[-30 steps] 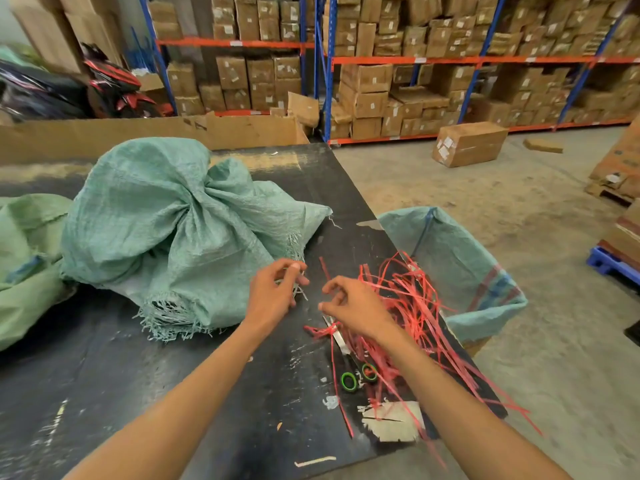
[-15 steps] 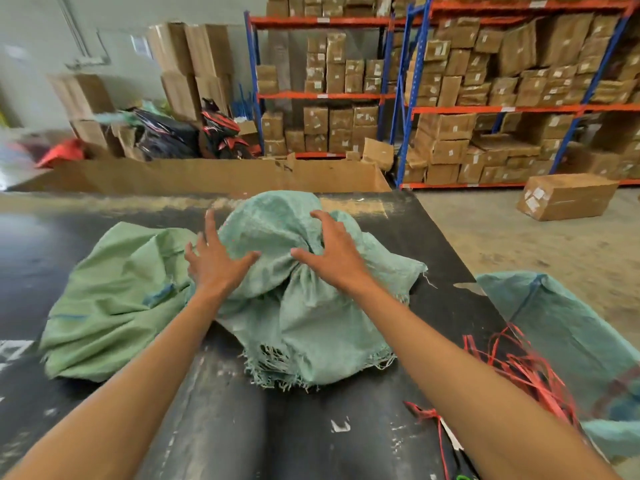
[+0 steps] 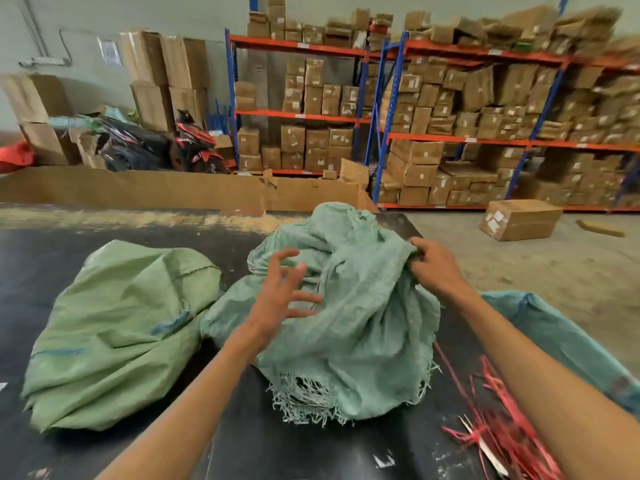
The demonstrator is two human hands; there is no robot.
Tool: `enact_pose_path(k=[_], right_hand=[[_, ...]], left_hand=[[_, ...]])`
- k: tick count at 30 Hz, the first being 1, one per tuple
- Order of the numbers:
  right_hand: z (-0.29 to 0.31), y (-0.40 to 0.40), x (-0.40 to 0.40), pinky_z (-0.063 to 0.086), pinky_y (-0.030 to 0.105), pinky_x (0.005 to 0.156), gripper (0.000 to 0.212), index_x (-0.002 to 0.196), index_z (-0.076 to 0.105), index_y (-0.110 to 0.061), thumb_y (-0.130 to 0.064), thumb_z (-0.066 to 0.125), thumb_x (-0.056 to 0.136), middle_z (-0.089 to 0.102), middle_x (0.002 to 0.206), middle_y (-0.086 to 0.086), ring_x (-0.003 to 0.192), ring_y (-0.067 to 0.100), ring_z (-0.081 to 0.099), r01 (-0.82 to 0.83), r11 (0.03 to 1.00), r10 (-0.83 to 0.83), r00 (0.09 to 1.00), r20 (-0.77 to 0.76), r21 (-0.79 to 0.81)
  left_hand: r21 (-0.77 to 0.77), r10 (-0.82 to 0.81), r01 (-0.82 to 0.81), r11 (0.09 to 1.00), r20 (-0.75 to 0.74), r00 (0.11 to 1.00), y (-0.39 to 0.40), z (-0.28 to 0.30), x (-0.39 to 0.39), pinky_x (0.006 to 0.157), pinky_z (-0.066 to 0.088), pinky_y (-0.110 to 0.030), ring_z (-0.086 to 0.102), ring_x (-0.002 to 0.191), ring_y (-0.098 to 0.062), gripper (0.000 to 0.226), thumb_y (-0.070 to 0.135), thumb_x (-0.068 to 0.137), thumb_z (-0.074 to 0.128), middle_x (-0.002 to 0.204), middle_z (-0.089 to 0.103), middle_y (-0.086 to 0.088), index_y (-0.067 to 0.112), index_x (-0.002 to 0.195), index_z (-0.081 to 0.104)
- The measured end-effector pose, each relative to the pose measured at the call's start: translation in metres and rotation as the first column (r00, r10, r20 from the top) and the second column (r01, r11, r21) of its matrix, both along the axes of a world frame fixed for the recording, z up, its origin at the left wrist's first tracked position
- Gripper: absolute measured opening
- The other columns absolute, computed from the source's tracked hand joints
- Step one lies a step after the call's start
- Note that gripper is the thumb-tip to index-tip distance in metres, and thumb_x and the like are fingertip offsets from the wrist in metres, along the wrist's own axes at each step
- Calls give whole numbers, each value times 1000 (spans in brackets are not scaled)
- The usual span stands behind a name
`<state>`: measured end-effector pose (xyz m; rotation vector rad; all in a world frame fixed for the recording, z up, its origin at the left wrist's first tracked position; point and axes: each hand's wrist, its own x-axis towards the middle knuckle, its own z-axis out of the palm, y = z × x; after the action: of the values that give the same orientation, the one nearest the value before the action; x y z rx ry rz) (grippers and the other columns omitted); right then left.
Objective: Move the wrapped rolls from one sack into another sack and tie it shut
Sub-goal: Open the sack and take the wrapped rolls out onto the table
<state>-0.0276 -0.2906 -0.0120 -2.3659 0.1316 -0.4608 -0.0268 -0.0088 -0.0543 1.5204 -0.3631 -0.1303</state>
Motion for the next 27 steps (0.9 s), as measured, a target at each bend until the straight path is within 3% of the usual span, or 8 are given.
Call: enact_pose_path(k=[4, 8, 12, 14, 16, 18, 22, 27], right_hand=[[4, -17, -30, 50, 15, 71, 41, 98, 73, -22, 10, 49, 89, 71, 101, -5, 88, 7, 65, -293, 956, 268, 885, -382, -9], [23, -1, -47, 48, 23, 88, 28, 124, 63, -30, -25, 57, 98, 65, 122, -9, 109, 6, 62, -266, 957, 289, 907, -306, 115], [33, 48, -51, 47, 43, 98, 107, 146, 35, -31, -84, 65, 59, 59, 132, -1, 118, 19, 58, 10, 1000, -10, 996, -90, 7], [27, 60, -43, 44, 49, 105, 109, 148, 30, -24, -74, 75, 62, 48, 147, 2, 131, 27, 50, 80, 988, -104, 977, -185, -132], [20, 57, -36, 51, 46, 95, 63, 128, 48, -18, -41, 76, 76, 59, 132, 6, 116, 30, 58, 140, 959, -204, 944, -261, -245], [21, 49, -39, 56, 46, 84, 25, 104, 63, -18, -13, 67, 79, 69, 106, 8, 98, 29, 65, 215, 977, -213, 952, -219, -13], [29, 15, -53, 54, 42, 82, 32, 106, 64, -17, 1, 49, 85, 67, 97, 6, 92, 27, 64, 310, 832, -350, 937, 1, 461], [-18, -52, -63, 42, 41, 86, 36, 128, 40, -4, 1, 46, 92, 55, 112, 15, 109, 34, 55, 560, 767, -557, 823, -106, 313]], left_hand=[[431, 92, -81, 899, -6, 996, 1, -18, 19, 65, 54, -30, 70, 83, -25, 70, 38, 96, 60, 107, 64, -4, 33, 153, 20], [400, 0, -29, 916, 73, 997, -22, -20, 11, 101, 47, -43, 53, 122, -24, 86, 53, 85, 67, 141, 47, -4, 51, 151, 12], [421, -9, -61, 905, 163, 987, -59, -20, -10, 115, 26, -55, 22, 144, -35, 116, 57, 63, 80, 151, 18, -14, 60, 146, -2], [326, -41, -20, 945, 180, 983, -72, -21, -23, 116, 25, -55, 17, 146, -33, 125, 50, 57, 83, 153, 10, -12, 61, 144, -6], [258, 20, -59, 964, 152, 988, -77, -25, -26, 117, 27, -48, 23, 144, -29, 131, 31, 61, 89, 153, 11, -12, 55, 147, -8], [147, 178, -175, 974, -6, 984, -74, -32, -17, 114, 32, -46, 34, 137, -25, 128, 15, 67, 89, 151, 24, -11, 44, 151, -4], [-62, 297, -380, 923, -512, 806, -45, -37, 17, 90, 50, -45, 54, 113, -31, 76, -1, 88, 56, 137, 46, -11, 23, 150, 19], [-155, 208, -418, 895, -684, 699, 9, -14, 74, 80, 56, -51, 67, 98, -33, 36, 13, 90, 43, 116, 67, -16, 6, 121, 59]])
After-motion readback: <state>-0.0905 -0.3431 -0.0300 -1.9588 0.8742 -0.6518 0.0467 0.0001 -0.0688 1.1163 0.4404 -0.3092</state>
